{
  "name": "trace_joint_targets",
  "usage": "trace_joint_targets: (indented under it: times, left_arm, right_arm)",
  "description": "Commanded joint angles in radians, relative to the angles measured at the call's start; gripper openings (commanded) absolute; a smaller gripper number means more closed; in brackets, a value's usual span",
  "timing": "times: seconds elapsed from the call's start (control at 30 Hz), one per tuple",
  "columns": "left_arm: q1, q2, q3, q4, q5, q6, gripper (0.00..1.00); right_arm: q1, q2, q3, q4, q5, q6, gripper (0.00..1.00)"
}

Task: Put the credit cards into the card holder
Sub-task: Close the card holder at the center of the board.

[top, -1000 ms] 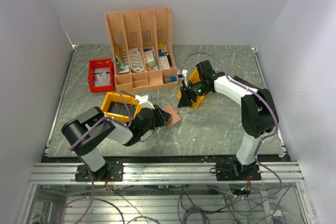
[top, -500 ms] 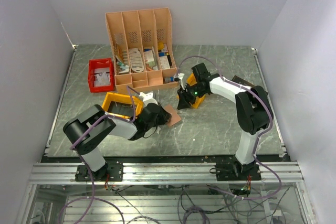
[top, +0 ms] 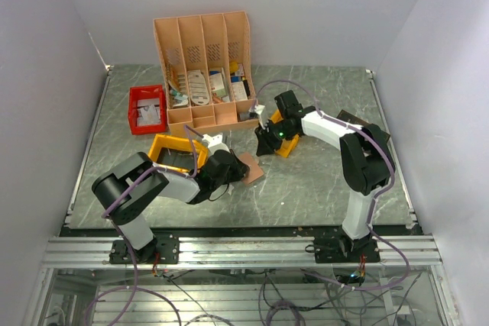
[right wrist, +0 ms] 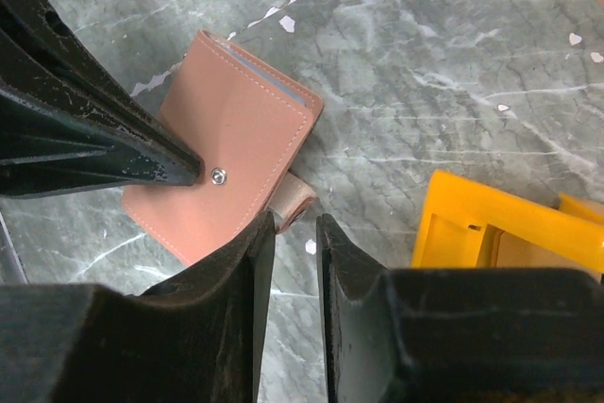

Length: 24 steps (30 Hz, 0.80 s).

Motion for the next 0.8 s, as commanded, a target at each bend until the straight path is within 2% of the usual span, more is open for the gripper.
trace_joint_targets:
  times: [0.0,0.17,0.37,0.63,0.77]
  left_arm:
    - [0.005,0.040,-0.007,-0.083,-0.015,0.015,0.07]
    - [0.006,0.046,-0.005,-0.083,-0.010,0.017,0.07]
    - [0.008,0.040,-0.004,-0.089,-0.011,0.018,0.07]
    - [0.037,-0.032,0.012,-0.145,0.019,0.069,0.09]
    - [0.093,-0.085,0.043,-0.224,0.106,0.130,0.11]
  right_arm:
    - [0.012,0.025,0.032,0.015,0.029,0.007,0.23]
    - [0.014,0.029,0.036,0.010,0.026,0.011,0.17]
    - [0.014,0.032,0.048,-0.008,0.028,0.008,0.00]
    - [0.006,0.012,0.051,-0.012,-0.038,0.009,0.00]
    - [-0.002,-0.004,0.045,0.002,-0.055,0.009,0.00]
